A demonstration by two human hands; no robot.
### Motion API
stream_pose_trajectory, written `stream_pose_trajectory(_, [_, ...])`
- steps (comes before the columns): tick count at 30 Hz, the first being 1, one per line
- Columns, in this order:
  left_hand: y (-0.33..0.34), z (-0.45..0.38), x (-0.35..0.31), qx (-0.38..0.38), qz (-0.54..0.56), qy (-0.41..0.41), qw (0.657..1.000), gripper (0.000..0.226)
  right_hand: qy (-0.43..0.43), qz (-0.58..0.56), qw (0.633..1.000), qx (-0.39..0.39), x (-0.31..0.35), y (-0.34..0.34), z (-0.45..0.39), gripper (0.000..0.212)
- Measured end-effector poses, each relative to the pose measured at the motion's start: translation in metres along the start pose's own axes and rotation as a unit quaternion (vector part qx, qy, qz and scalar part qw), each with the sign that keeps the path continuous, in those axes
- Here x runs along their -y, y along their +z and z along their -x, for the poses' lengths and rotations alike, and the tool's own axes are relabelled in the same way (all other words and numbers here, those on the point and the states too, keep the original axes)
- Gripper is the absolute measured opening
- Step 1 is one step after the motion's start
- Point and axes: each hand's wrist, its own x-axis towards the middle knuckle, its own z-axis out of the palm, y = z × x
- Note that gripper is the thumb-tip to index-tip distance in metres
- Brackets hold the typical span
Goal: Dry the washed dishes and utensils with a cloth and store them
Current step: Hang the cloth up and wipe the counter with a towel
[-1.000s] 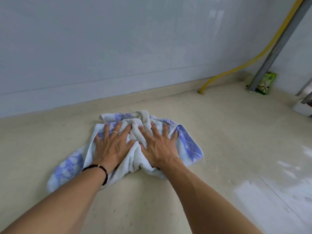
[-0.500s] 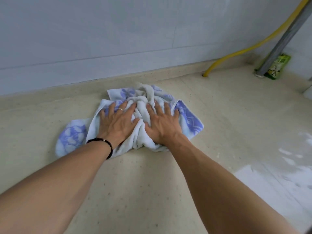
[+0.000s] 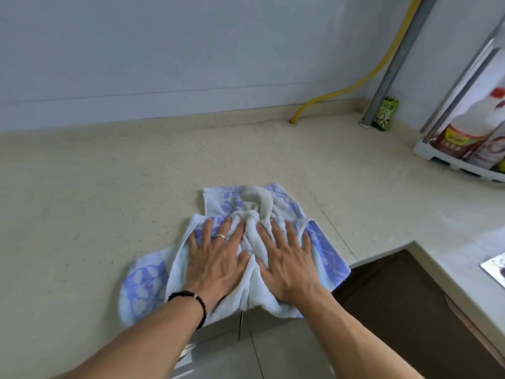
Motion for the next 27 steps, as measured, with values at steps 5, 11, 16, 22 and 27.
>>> stream_pose_trajectory(5, [-0.005, -0.056, 0.011, -0.003, 0.007, -0.022, 1.0, 0.067, -0.022, 0.005, 1.0, -0.008, -0.01, -0.014, -0.063, 0.087])
stream_pose_trajectory(11, [-0.016, -0.208, 0.047, -0.038, 0.015, -0.032, 0.999, 0.063, -0.006, 0.029, 0.999, -0.031, -0.03, -0.028, -0.224, 0.068])
stream_pose_trajectory(16, [-0.024, -0.33, 0.076, -0.05, 0.008, -0.033, 0.998, 0.065, -0.005, 0.027, 0.999, -0.027, -0.046, -0.051, -0.344, 0.072])
stream_pose_trajectory(22, [-0.028, -0.356, 0.079, -0.043, -0.003, -0.018, 0.999, 0.062, -0.007, 0.018, 0.998, -0.054, -0.053, -0.053, -0.364, 0.07])
stream_pose_trajectory(27, [-0.023, -0.294, 0.049, -0.042, -0.004, 0.005, 0.999, 0.064, -0.009, 0.014, 0.999, -0.048, -0.061, -0.046, -0.294, 0.071])
